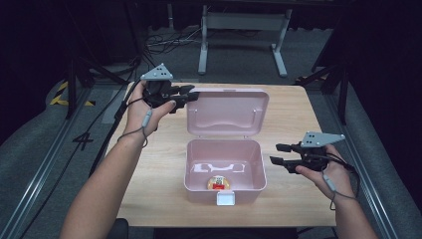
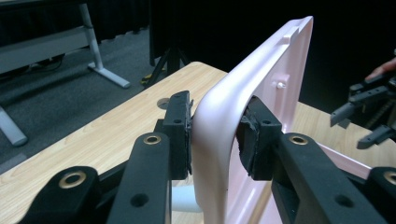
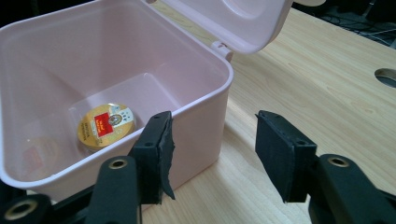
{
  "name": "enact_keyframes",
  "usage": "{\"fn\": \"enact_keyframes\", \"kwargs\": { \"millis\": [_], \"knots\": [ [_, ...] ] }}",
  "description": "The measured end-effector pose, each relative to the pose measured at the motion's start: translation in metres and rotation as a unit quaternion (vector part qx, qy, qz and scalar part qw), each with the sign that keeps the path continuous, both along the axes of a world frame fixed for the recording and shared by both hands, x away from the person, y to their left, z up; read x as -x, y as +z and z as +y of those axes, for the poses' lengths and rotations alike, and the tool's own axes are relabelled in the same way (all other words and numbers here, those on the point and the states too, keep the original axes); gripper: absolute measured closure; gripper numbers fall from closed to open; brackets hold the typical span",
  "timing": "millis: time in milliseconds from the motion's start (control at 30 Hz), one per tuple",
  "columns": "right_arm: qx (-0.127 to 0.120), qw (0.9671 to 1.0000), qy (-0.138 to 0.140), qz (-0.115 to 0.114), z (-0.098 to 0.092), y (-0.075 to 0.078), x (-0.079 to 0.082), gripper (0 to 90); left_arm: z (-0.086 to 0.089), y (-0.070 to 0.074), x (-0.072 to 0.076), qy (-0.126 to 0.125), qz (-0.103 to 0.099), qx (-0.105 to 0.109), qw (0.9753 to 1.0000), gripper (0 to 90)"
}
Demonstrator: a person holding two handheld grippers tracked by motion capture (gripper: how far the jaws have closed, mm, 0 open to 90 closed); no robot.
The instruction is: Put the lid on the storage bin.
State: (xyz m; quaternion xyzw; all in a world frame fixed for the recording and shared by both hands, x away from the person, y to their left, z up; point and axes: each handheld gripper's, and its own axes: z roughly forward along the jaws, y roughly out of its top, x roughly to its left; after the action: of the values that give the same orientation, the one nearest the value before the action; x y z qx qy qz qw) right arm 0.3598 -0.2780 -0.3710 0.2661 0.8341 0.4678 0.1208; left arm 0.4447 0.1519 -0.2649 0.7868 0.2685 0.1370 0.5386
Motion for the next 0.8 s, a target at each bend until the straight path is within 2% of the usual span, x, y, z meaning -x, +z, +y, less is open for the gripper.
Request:
{"fn": "enact_keyframes", "kwargs": {
  "millis": [67, 333, 567, 633, 800],
  "knots": [
    [0.000, 1.0000, -0.001, 0.001, 0.000, 0.000, 0.001, 49.4, 0.001, 0.001, 0.009, -0.008, -0.010, -0.003, 0.9999, 66.5],
    [0.000, 0.9999, 0.003, 0.012, 0.003, 0.003, 0.004, 55.4, 0.001, 0.000, 0.027, -0.017, -0.021, -0.001, 0.9996, 64.2],
    [0.000, 0.9997, 0.005, 0.024, 0.006, 0.007, 0.008, 60.6, 0.004, -0.005, 0.035, -0.017, -0.028, 0.012, 0.9994, 63.1],
    [0.001, 0.9994, 0.008, 0.035, 0.007, 0.008, 0.009, 62.8, 0.004, -0.006, 0.039, -0.016, -0.030, 0.014, 0.9993, 62.5],
    [0.006, 0.9991, 0.007, 0.041, 0.007, 0.008, 0.010, 65.8, 0.004, -0.007, 0.047, -0.013, -0.035, 0.013, 0.9992, 61.7]
  ]
}}
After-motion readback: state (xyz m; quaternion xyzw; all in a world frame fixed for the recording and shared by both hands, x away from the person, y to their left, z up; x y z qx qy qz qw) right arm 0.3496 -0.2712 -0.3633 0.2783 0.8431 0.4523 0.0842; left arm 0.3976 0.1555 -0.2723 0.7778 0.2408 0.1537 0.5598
